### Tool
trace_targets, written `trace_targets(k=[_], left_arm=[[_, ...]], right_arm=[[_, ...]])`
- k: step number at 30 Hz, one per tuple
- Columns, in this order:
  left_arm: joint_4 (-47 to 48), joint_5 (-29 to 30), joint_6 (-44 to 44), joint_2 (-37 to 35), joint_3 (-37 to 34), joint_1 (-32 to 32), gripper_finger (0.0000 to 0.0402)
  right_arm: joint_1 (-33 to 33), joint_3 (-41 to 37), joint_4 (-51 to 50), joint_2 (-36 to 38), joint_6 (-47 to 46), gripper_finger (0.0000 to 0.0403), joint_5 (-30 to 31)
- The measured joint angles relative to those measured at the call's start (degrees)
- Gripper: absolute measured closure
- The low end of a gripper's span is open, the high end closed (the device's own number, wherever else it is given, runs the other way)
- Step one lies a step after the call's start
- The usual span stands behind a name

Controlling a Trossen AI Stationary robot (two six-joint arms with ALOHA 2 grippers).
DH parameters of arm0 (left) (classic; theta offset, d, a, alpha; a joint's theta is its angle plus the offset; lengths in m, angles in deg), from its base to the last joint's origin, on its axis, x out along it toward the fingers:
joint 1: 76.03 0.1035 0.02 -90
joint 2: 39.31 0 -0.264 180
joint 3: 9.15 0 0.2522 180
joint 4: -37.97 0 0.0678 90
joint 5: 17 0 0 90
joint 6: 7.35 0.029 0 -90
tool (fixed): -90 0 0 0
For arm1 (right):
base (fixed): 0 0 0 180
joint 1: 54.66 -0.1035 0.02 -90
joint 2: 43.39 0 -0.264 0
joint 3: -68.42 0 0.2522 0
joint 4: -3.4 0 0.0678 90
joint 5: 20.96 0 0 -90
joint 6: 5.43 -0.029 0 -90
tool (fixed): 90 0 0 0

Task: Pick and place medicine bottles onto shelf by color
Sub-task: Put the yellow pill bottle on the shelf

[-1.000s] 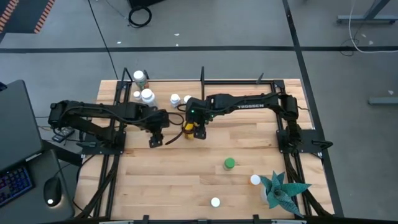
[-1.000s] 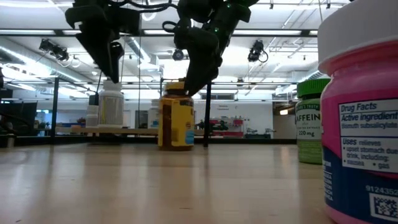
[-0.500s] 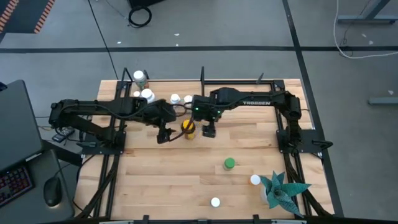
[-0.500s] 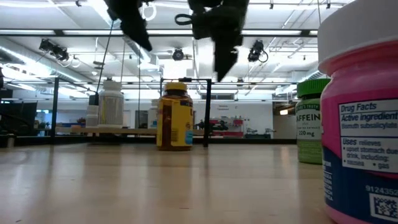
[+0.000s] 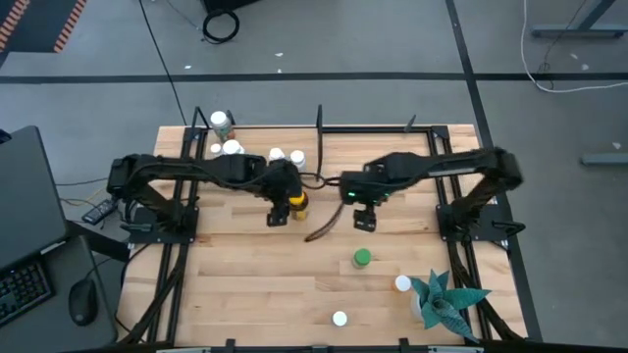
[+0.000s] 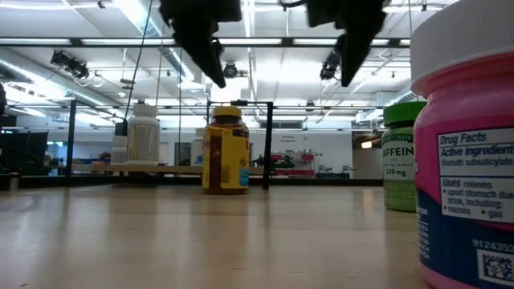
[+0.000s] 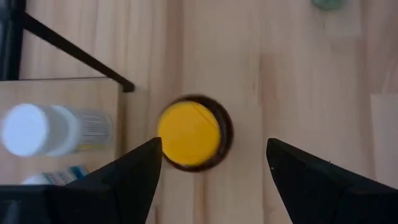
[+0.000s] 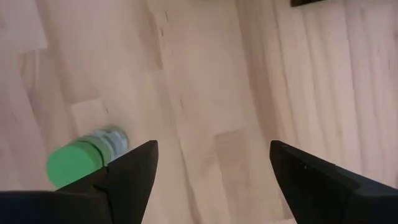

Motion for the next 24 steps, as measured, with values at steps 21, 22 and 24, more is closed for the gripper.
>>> trace_targets(k=[21, 22, 24], left_arm=[[22.63, -8.04, 1.53, 20.85, 27.53, 6.13, 0.0108], [23.07, -8.06, 1.52, 21.31, 27.96, 6.15, 0.0108], [23.38, -8.47, 1.49, 21.72, 28.07, 6.34, 0.0108]], right_arm=[[-3.67, -36.21, 17.33, 26.12, -12.75, 0.0089, 0.24], [-3.67, -36.23, 17.45, 26.33, -12.65, 0.0089, 0.24], [-3.67, -36.43, 17.62, 26.83, -12.17, 0.0089, 0.26]])
